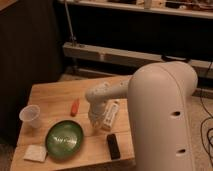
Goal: Push the ceramic bowl across the table
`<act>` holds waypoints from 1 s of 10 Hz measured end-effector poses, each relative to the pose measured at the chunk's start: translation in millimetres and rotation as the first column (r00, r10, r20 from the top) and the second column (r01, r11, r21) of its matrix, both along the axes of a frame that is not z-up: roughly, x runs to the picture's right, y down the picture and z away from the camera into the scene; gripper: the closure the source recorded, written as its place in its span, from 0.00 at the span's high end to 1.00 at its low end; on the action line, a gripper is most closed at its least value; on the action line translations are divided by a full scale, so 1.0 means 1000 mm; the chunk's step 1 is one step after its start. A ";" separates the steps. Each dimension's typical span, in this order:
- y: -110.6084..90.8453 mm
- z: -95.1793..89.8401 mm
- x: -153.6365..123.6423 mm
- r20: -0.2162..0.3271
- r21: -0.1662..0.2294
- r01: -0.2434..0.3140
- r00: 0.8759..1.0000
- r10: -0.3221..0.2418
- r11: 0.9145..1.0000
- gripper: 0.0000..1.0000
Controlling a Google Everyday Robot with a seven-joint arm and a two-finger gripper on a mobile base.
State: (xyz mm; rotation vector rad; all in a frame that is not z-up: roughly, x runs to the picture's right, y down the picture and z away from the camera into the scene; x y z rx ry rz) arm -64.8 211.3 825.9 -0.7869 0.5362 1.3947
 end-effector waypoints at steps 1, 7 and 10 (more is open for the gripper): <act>0.003 -0.003 -0.007 0.016 -0.005 0.014 1.000 -0.014 1.000 0.03; 0.016 -0.013 -0.028 0.094 -0.032 0.055 0.994 -0.051 0.998 0.03; 0.019 -0.014 -0.034 0.114 -0.036 0.074 0.991 -0.070 0.997 0.03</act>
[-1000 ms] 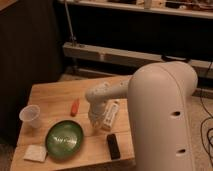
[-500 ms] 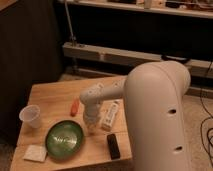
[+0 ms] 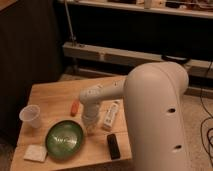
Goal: Push the ceramic bowl across the table
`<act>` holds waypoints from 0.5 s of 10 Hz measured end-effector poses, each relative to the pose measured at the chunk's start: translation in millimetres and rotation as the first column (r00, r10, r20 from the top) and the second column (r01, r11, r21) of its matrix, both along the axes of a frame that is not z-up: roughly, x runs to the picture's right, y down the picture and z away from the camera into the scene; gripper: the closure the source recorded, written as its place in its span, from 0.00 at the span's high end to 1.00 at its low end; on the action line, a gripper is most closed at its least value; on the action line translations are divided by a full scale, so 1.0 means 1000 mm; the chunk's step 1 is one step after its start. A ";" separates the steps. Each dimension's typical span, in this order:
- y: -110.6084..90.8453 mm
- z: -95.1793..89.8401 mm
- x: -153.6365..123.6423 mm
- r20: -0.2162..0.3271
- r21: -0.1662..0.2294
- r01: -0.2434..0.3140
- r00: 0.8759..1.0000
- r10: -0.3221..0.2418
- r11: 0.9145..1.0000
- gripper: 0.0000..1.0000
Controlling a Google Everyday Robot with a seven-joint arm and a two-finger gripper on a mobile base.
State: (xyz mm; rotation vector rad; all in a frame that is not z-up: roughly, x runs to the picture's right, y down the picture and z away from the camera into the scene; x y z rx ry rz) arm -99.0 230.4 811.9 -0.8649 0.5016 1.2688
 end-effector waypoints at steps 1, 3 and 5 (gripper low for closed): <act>0.001 -0.001 -0.003 0.006 0.002 0.014 1.000 -0.014 1.000 0.03; 0.004 -0.003 -0.010 0.013 0.003 0.040 0.999 -0.040 0.999 0.03; 0.006 -0.003 -0.015 0.018 0.000 0.055 0.998 -0.055 0.998 0.03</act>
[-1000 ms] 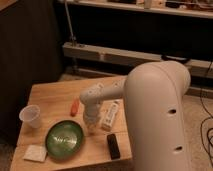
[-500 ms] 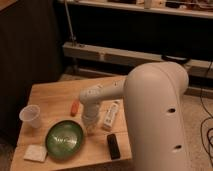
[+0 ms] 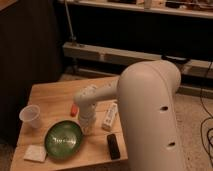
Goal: Push the ceramic bowl across the table
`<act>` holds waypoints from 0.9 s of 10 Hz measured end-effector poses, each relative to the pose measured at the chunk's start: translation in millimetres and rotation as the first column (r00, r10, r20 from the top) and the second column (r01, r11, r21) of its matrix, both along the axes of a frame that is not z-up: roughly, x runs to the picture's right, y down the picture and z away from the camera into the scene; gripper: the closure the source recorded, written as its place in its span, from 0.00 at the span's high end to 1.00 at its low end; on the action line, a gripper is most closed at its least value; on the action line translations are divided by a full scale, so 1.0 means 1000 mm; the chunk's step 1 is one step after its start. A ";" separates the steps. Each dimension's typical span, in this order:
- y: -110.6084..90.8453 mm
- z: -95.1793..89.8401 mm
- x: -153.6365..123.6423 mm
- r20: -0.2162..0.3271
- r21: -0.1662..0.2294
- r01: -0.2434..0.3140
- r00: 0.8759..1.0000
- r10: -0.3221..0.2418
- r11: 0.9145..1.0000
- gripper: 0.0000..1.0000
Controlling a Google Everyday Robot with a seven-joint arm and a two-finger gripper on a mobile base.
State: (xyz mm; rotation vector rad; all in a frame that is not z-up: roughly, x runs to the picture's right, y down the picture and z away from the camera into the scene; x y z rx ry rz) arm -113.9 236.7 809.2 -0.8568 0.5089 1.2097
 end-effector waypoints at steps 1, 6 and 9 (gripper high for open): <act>0.001 -0.001 -0.005 0.008 -0.003 0.010 1.000 -0.010 1.000 0.03; 0.006 -0.004 -0.018 0.049 -0.018 0.034 0.998 -0.034 0.999 0.03; 0.008 -0.007 -0.026 0.070 -0.025 0.044 0.997 -0.042 0.999 0.03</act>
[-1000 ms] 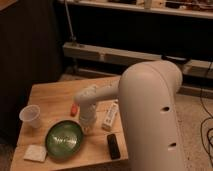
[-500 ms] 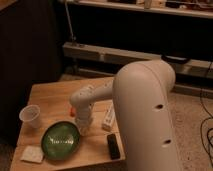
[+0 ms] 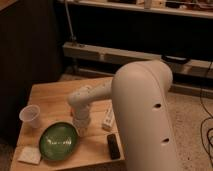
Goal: Push the ceramic bowl across the table
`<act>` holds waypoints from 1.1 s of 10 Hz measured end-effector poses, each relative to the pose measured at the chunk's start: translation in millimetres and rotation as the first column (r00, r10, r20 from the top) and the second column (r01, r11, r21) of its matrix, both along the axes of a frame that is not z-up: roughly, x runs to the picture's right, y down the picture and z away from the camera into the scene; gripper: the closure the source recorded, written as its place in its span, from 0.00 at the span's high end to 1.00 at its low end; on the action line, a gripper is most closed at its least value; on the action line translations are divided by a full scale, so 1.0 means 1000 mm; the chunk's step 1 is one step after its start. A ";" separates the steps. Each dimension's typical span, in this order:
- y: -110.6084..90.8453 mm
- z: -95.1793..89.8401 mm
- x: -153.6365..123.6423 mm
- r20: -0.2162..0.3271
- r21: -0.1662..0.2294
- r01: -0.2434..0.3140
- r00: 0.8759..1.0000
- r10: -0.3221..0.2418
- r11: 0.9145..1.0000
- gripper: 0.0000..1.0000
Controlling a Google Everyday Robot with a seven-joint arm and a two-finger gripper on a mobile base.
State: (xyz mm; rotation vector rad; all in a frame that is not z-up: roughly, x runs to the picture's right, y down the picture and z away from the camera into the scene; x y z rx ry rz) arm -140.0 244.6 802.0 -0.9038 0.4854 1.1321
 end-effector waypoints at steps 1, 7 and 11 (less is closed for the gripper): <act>0.000 -0.001 -0.003 0.006 -0.001 0.003 1.000 -0.003 1.000 0.03; 0.006 -0.007 -0.022 0.051 -0.019 0.027 0.998 -0.026 0.999 0.03; 0.011 -0.011 -0.033 0.080 -0.027 0.046 0.996 -0.044 0.999 0.03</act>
